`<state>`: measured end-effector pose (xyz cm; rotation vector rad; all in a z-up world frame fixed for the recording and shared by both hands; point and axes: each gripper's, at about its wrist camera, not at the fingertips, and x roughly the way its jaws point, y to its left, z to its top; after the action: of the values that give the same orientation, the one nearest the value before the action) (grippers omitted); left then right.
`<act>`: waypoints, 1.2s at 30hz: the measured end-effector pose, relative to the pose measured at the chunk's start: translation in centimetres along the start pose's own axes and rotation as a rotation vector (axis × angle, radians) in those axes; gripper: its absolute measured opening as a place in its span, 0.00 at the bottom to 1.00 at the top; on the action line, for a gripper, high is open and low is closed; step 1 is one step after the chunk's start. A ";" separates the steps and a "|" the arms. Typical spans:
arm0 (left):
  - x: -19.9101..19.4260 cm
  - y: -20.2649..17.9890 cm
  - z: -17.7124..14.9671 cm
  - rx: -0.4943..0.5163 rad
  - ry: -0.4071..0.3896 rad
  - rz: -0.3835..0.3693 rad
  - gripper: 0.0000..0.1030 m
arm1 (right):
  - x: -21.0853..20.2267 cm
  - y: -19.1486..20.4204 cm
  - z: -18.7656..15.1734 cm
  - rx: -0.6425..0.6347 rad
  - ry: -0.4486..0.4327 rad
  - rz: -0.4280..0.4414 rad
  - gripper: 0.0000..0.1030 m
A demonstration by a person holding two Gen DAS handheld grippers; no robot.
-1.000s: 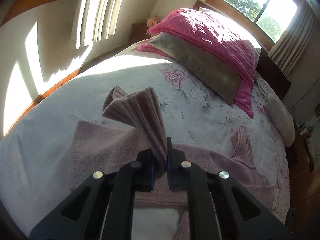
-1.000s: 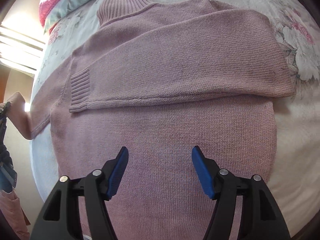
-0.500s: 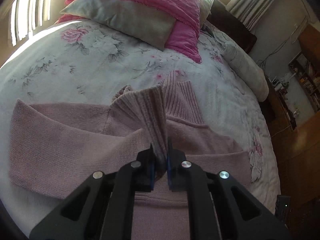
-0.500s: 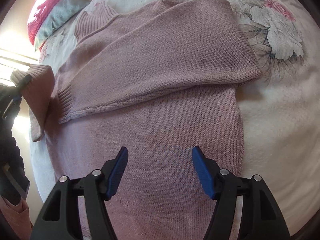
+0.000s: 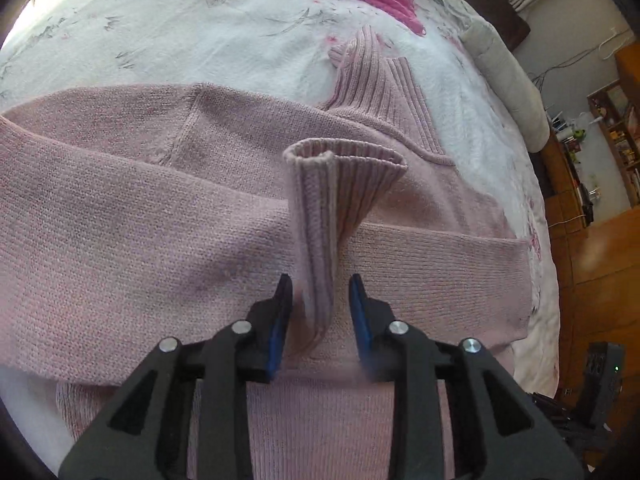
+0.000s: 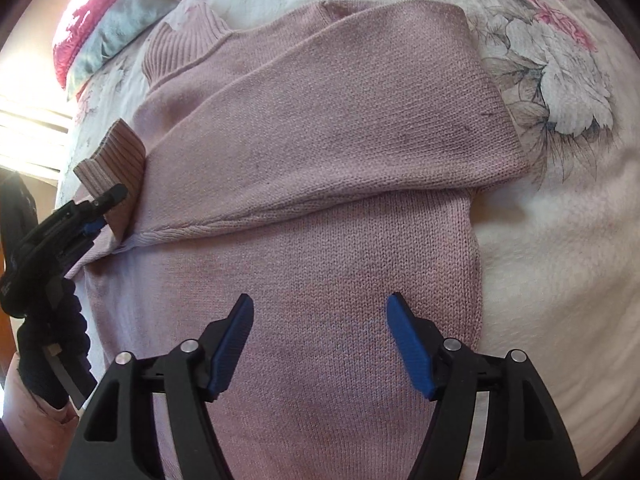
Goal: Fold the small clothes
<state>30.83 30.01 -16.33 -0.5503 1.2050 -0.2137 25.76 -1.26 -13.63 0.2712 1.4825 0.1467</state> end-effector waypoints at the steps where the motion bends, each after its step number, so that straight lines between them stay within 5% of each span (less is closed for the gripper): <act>1: -1.0 0.0 -0.5 0.020 -0.002 -0.026 0.36 | 0.0 0.3 0.3 -0.003 -0.002 0.006 0.68; 3: -3.3 0.3 -1.5 0.072 -0.004 -0.066 0.41 | -0.1 1.2 1.0 -0.017 -0.005 0.016 0.67; 6: -6.5 2.6 -2.2 0.080 -0.050 -0.028 0.44 | -0.1 3.1 2.0 -0.048 -0.014 0.031 0.67; 13: -9.9 12.0 0.4 -0.067 -0.134 0.254 0.46 | 0.9 8.9 4.4 -0.093 -0.007 0.139 0.68; 19: -9.7 15.0 0.5 -0.134 -0.105 0.179 0.45 | 2.2 12.4 5.9 -0.100 0.027 0.239 0.76; 29: -14.3 14.7 -1.9 -0.142 -0.187 0.172 0.54 | 6.9 13.4 7.8 -0.079 0.076 0.171 0.75; 32: -14.7 15.1 -2.4 -0.167 -0.190 0.176 0.54 | 7.2 15.2 8.3 -0.149 0.062 0.144 0.59; 34: -14.7 15.1 -2.5 -0.177 -0.190 0.177 0.54 | 7.4 16.1 8.5 -0.192 0.066 0.122 0.31; 36: -14.7 14.9 -2.5 -0.180 -0.186 0.181 0.54 | 7.1 16.2 8.6 -0.201 0.071 0.169 0.16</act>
<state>21.34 48.38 -12.47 -0.6006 1.0907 0.0992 36.06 15.41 -15.58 0.2300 1.5013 0.4423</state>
